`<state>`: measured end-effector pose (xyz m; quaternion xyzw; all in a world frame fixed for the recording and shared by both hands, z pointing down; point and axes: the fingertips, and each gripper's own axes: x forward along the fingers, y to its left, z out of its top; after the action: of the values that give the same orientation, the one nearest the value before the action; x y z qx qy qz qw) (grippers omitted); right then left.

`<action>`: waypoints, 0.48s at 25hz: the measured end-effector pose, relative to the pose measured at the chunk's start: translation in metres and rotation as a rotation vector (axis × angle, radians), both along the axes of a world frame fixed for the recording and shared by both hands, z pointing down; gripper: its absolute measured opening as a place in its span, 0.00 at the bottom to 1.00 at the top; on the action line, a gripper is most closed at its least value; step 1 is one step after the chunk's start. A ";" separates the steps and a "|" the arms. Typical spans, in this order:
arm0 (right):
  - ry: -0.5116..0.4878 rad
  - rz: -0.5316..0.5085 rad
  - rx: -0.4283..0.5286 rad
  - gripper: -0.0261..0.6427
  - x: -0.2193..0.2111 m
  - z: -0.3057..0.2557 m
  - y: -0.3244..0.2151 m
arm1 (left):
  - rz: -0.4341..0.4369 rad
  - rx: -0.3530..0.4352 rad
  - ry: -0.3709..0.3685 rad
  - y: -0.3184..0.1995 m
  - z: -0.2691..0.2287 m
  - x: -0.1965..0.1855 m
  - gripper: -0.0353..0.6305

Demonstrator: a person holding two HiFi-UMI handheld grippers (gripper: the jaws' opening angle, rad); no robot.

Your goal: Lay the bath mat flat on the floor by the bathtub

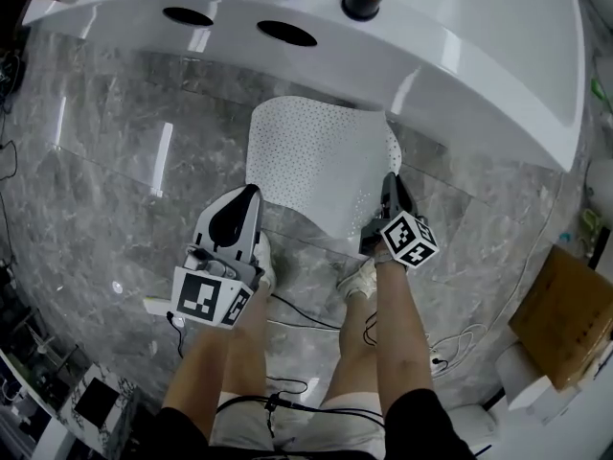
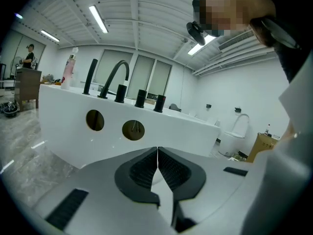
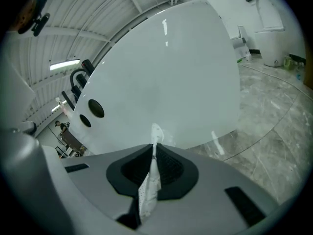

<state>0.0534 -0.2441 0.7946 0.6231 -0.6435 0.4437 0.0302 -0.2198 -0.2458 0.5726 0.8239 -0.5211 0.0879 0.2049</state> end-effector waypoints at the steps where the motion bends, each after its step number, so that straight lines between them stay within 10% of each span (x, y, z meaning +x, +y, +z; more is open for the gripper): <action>1: 0.012 0.002 -0.007 0.10 0.007 0.002 0.002 | -0.004 0.001 -0.010 -0.001 0.001 0.003 0.09; 12: 0.166 -0.054 -0.087 0.10 0.065 0.027 0.024 | -0.024 -0.037 -0.066 0.006 0.022 0.027 0.09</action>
<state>0.1187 -0.2203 0.8216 0.6382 -0.6353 0.4172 0.1225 -0.1931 -0.2397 0.5945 0.8102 -0.5358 0.1220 0.2040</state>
